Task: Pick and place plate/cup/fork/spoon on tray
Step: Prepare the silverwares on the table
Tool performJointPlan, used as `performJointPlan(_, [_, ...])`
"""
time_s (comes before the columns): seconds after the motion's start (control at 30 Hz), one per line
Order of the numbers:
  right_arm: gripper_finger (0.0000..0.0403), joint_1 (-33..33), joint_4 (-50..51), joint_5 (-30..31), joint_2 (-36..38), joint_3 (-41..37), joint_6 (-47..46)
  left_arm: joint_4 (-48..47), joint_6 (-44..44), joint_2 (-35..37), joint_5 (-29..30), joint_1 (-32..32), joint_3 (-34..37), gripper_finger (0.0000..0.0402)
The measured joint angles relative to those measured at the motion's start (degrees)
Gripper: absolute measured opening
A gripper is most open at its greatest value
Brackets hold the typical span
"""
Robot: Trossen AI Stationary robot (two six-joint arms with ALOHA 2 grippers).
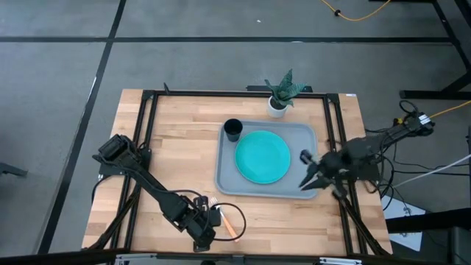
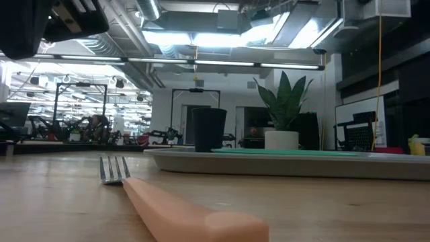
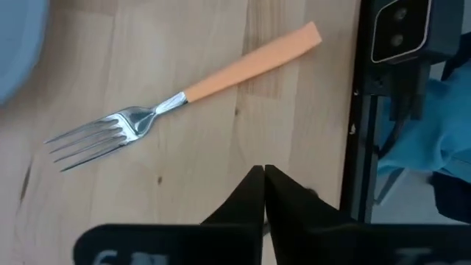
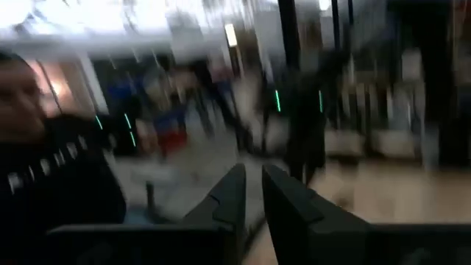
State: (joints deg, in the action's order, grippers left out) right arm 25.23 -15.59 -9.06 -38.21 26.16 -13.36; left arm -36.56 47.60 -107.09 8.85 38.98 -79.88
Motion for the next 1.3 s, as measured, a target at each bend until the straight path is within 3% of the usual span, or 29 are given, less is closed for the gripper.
performJointPlan(0.17, [0.0053,1.3,11.6,0.0,-11.3,5.9,-7.1,-0.2,0.3,0.0,-0.7,0.2,0.0,0.0001])
performJointPlan(0.43, [0.0053,7.8,8.5,0.0,-20.3,6.4,-14.7,2.5,4.9,-6.4,1.7,-2.1,0.0,0.0000])
performJointPlan(0.97, [0.0053,21.1,6.7,8.7,-20.3,6.4,-14.9,5.2,7.0,-10.6,1.8,-8.2,-0.1,0.0000])
performJointPlan(1.3, [0.0053,23.9,6.8,12.3,-20.3,6.4,-14.7,24.1,0.7,-14.4,5.0,-12.2,0.0,0.0000])
